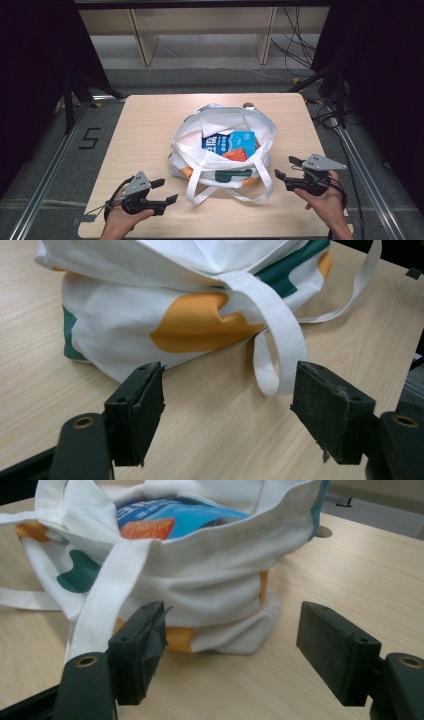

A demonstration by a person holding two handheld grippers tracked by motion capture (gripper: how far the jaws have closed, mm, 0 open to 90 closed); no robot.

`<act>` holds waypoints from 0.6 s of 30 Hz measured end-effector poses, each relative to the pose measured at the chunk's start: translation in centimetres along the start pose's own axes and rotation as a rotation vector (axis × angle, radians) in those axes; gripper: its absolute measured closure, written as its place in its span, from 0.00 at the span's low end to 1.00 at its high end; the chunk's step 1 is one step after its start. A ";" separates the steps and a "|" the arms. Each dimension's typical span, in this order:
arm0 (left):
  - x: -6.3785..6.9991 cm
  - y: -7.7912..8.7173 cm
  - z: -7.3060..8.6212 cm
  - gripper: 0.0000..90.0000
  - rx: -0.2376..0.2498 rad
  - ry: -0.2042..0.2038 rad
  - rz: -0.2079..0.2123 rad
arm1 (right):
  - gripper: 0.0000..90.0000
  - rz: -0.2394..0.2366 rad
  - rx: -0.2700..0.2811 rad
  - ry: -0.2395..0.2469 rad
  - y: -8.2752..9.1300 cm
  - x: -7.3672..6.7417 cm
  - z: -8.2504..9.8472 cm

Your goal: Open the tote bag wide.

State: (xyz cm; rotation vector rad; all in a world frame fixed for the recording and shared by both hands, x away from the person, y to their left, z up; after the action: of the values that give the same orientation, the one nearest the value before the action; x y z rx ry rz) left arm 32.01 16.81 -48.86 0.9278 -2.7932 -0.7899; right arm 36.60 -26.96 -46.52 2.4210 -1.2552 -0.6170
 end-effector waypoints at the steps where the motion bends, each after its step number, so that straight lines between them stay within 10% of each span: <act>1: 0.0 0.0 0.2 0.31 -0.007 -0.008 -0.002 | 0.32 0.002 -0.005 -0.016 0.0 -0.2 0.3; 18: 0.6 -0.1 2.1 0.29 -0.021 0.001 -0.016 | 0.30 0.011 -0.050 0.021 0.0 -0.6 3.1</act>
State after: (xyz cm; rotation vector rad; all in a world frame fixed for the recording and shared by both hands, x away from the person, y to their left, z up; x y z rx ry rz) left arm 31.11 17.34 -50.78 0.9484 -2.7744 -0.8198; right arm 34.69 -26.78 -49.02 2.3726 -1.2296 -0.6104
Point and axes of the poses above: each handheld gripper's, and its own axes: y roughly backward along the jaws, z roughly out of its underside, x roughly to its right, the point moved 4 cm from there along -y, roughly forward along the jaws, and after that the axes turned 14 degrees about -y, right-handed, at the moved point
